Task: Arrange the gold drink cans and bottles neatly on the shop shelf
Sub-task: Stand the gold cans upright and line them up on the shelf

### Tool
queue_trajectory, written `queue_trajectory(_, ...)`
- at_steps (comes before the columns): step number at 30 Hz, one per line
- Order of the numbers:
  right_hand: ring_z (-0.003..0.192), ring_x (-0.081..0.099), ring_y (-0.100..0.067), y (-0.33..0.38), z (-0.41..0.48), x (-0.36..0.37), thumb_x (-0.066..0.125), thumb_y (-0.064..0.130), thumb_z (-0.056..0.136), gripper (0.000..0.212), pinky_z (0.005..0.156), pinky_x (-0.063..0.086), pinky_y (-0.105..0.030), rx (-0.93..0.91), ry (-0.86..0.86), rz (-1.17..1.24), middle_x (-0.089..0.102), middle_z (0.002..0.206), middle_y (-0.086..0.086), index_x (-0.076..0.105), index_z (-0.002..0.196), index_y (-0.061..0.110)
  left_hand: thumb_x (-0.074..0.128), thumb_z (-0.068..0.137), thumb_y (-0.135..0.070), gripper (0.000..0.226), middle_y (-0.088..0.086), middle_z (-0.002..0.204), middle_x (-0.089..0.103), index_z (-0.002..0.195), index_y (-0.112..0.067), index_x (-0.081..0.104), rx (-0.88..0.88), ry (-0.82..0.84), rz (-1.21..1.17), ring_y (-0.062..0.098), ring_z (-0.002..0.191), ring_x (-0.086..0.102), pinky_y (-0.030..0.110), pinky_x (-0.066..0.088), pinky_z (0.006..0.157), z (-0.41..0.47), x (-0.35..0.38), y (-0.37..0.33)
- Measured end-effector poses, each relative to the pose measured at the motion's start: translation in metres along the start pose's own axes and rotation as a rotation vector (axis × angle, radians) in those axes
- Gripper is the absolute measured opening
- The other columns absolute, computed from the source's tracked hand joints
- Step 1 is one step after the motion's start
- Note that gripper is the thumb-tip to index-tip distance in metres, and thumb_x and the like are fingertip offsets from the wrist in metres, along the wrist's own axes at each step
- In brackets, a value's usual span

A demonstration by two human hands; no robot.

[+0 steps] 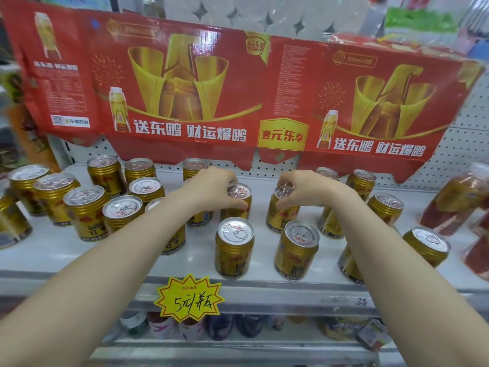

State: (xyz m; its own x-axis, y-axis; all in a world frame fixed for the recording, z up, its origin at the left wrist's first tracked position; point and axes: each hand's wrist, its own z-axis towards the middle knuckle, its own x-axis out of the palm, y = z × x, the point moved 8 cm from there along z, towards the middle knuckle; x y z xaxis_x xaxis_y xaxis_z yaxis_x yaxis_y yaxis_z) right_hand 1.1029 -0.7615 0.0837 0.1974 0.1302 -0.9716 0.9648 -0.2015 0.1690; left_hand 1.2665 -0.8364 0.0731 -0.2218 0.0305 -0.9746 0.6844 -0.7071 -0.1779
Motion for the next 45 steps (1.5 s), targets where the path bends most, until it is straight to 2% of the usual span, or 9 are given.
queue_trajectory(5, 0.112, 0.055, -0.022, 0.004, -0.006, 0.000, 0.071, 0.036, 0.087, 0.057, 0.086, 0.050, -0.032, 0.001, -0.022, 0.014, 0.056, 0.132, -0.003, 0.050, 0.137, 0.019, 0.069, 0.087, -0.041, 0.059, 0.003, 0.136, 0.058, 0.139, -0.020, 0.051, 0.086, 0.137, -0.089, 0.022, 0.118, 0.055, 0.038, 0.048, 0.098, 0.001, 0.004, -0.006)
queue_trajectory(8, 0.112, 0.054, -0.022, 0.005, -0.006, 0.000, 0.070, 0.036, 0.087, 0.055, 0.086, 0.048, -0.032, 0.001, -0.026, 0.005, 0.055, 0.132, -0.004, 0.050, 0.135, 0.019, 0.066, 0.087, -0.048, 0.072, 0.002, 0.149, 0.045, 0.149, -0.020, 0.040, 0.085, 0.143, -0.059, 0.023, 0.133, 0.045, 0.034, 0.039, 0.105, 0.003, 0.002, -0.008)
queue_trajectory(12, 0.111, 0.054, -0.022, 0.007, -0.007, 0.000, 0.071, 0.035, 0.087, 0.055, 0.082, 0.046, -0.030, -0.001, -0.024, 0.007, 0.056, 0.132, -0.004, 0.050, 0.136, 0.018, 0.060, 0.082, -0.067, 0.060, 0.006, 0.116, 0.065, 0.115, -0.018, 0.063, 0.037, 0.075, 0.026, 0.020, 0.098, 0.058, 0.035, 0.049, 0.079, 0.006, 0.002, -0.004)
queue_trajectory(16, 0.111, 0.055, -0.022, 0.006, -0.008, 0.001, 0.070, 0.034, 0.088, 0.055, 0.079, 0.045, -0.028, 0.011, -0.018, 0.000, 0.055, 0.132, -0.003, 0.050, 0.136, 0.018, 0.063, 0.088, -0.052, 0.063, 0.004, 0.135, 0.058, 0.139, -0.016, 0.053, 0.086, 0.096, -0.033, 0.022, 0.119, 0.055, 0.034, 0.047, 0.095, 0.001, 0.000, -0.006)
queue_trajectory(23, 0.107, 0.056, -0.022, 0.008, -0.008, 0.002, 0.068, 0.035, 0.088, 0.053, 0.075, 0.046, -0.029, 0.045, 0.025, -0.035, 0.056, 0.128, -0.002, 0.050, 0.135, 0.019, 0.068, 0.085, -0.052, 0.074, 0.002, 0.146, 0.049, 0.146, -0.018, 0.044, 0.061, 0.072, -0.031, 0.022, 0.131, 0.046, 0.033, 0.040, 0.102, -0.012, -0.004, 0.012)
queue_trajectory(28, 0.103, 0.060, -0.021, 0.027, 0.007, -0.018, 0.059, 0.043, 0.094, 0.046, 0.085, 0.052, -0.033, 0.007, -0.056, -0.074, 0.063, 0.123, -0.003, 0.058, 0.132, 0.018, 0.075, 0.079, -0.049, 0.073, 0.002, 0.141, 0.047, 0.141, -0.020, 0.049, -0.013, 0.007, 0.068, 0.022, 0.125, 0.046, 0.035, 0.043, 0.100, -0.030, -0.017, 0.045)
queue_trajectory(33, 0.113, 0.059, -0.023, 0.090, 0.055, -0.033, 0.059, 0.030, 0.096, 0.040, 0.096, 0.048, -0.038, -0.248, -0.206, -0.071, 0.064, 0.127, -0.003, 0.058, 0.134, 0.018, 0.075, 0.078, -0.049, 0.074, 0.003, 0.132, 0.058, 0.142, -0.023, 0.048, -0.091, 0.031, 0.041, 0.023, 0.116, 0.054, 0.035, 0.048, 0.091, -0.030, -0.015, 0.064)
queue_trajectory(40, 0.135, 0.045, -0.024, 0.164, 0.117, -0.005, 0.060, 0.032, 0.098, 0.062, 0.106, 0.037, -0.031, -0.486, -0.034, -0.081, 0.043, 0.154, -0.005, 0.037, 0.152, 0.013, 0.077, 0.074, -0.048, 0.070, 0.002, 0.122, 0.061, 0.134, -0.024, 0.052, -0.158, 0.051, -0.004, 0.020, 0.107, 0.056, 0.035, 0.050, 0.085, -0.020, -0.015, 0.079)
queue_trajectory(45, 0.120, 0.055, -0.026, 0.165, 0.138, 0.005, 0.063, 0.033, 0.096, 0.054, 0.099, 0.046, -0.037, -0.498, 0.039, -0.029, 0.056, 0.140, -0.006, 0.048, 0.145, 0.017, 0.080, 0.072, -0.047, 0.074, 0.001, 0.123, 0.061, 0.135, -0.023, 0.050, -0.194, 0.069, -0.001, 0.021, 0.107, 0.057, 0.034, 0.050, 0.083, -0.014, -0.015, 0.085)
